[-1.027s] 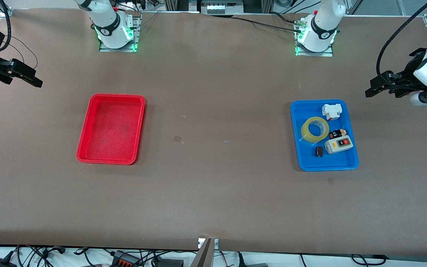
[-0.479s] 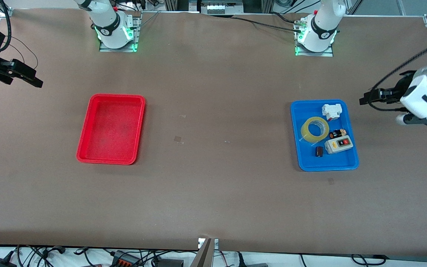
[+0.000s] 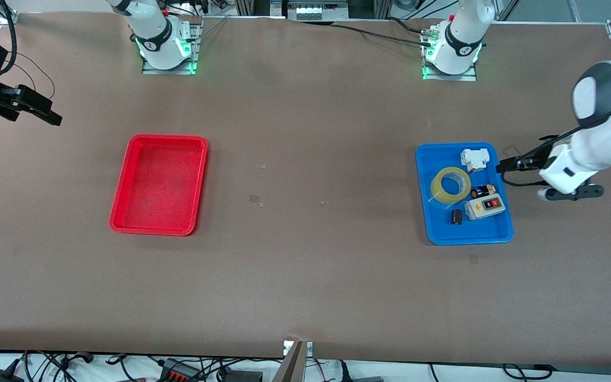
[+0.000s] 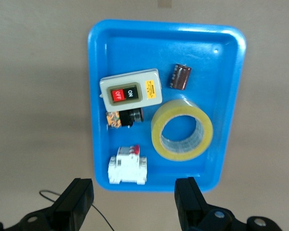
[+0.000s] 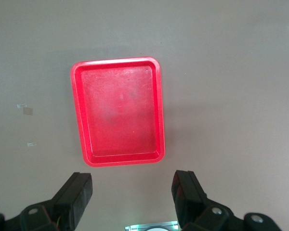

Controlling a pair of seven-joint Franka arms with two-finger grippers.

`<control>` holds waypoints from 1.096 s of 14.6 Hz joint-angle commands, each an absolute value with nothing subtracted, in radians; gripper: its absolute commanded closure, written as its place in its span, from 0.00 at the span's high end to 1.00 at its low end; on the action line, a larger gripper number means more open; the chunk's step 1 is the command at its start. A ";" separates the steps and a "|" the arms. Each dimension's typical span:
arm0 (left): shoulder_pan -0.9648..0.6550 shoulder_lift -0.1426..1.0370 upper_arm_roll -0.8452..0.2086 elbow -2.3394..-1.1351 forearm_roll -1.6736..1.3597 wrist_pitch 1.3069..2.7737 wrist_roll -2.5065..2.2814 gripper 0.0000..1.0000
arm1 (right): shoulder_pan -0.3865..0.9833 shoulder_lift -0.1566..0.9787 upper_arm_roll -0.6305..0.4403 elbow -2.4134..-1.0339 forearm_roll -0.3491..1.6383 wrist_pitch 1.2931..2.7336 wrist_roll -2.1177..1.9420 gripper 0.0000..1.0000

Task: Place and move tape with both arms
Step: 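Reach the left gripper down to the yellow tape roll in the blue tray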

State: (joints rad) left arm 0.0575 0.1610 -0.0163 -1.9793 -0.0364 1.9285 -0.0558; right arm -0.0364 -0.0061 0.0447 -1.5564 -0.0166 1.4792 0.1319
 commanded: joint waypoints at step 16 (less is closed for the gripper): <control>0.029 0.354 -0.049 -2.166 -0.028 2.287 -0.064 1.00 | -0.048 -0.002 0.055 -1.546 -0.002 1.470 0.114 0.99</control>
